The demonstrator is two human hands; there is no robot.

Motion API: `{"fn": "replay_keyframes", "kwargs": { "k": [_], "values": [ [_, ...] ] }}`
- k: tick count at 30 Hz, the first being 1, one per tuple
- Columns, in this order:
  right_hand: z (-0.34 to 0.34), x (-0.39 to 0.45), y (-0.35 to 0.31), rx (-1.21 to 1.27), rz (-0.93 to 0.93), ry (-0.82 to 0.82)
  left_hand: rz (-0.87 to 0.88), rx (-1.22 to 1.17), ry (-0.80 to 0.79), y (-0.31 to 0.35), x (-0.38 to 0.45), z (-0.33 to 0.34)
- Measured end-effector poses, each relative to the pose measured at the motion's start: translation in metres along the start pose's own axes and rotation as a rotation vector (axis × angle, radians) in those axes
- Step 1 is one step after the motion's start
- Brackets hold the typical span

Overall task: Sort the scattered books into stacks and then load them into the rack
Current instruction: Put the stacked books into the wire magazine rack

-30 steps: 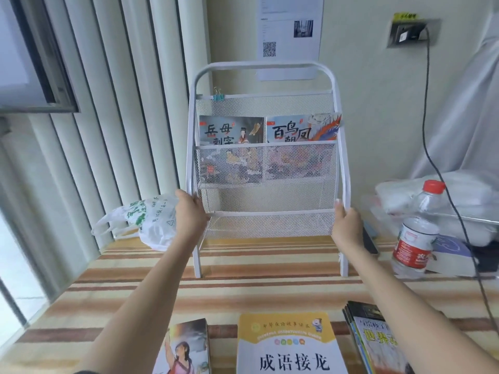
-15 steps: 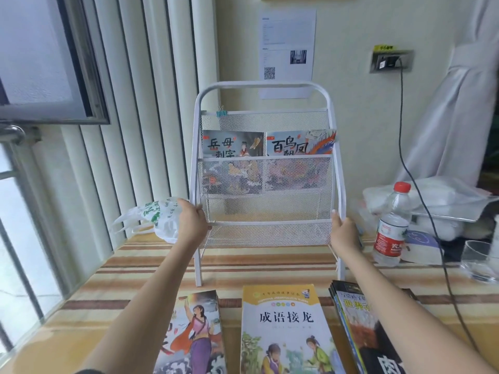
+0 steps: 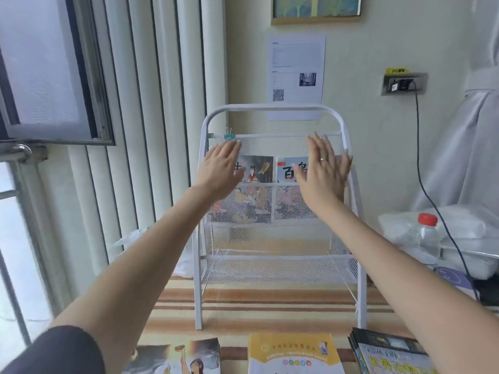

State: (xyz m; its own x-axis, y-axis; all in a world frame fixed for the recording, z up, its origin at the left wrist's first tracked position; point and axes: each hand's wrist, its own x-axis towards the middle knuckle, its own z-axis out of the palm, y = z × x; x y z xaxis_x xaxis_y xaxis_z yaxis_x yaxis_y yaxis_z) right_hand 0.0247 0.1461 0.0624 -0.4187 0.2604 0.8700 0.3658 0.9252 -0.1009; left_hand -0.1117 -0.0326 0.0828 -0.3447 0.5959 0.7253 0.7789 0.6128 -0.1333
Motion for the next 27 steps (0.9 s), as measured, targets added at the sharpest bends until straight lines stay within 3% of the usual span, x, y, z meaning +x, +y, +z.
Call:
{"fn": "replay_keyframes", "kwargs": {
  "k": [3,5,10,15,27],
  "values": [
    [0.022,0.011,0.003,-0.071,-0.039,-0.068,0.012,0.074,-0.123,-0.002,0.021,0.02],
    [0.036,0.01,0.007,-0.115,-0.066,0.007,-0.006,0.027,-0.201,0.0,0.022,0.04],
    [0.052,0.008,0.016,-0.182,-0.1,0.241,-0.029,-0.046,-0.083,-0.001,0.015,0.061],
    [0.056,-0.002,0.018,-0.219,-0.126,0.301,-0.019,-0.042,-0.018,0.0,0.019,0.047],
    [0.033,-0.005,0.02,-0.084,-0.174,0.333,-0.107,-0.134,-0.101,-0.004,0.043,0.001]
  ]
}}
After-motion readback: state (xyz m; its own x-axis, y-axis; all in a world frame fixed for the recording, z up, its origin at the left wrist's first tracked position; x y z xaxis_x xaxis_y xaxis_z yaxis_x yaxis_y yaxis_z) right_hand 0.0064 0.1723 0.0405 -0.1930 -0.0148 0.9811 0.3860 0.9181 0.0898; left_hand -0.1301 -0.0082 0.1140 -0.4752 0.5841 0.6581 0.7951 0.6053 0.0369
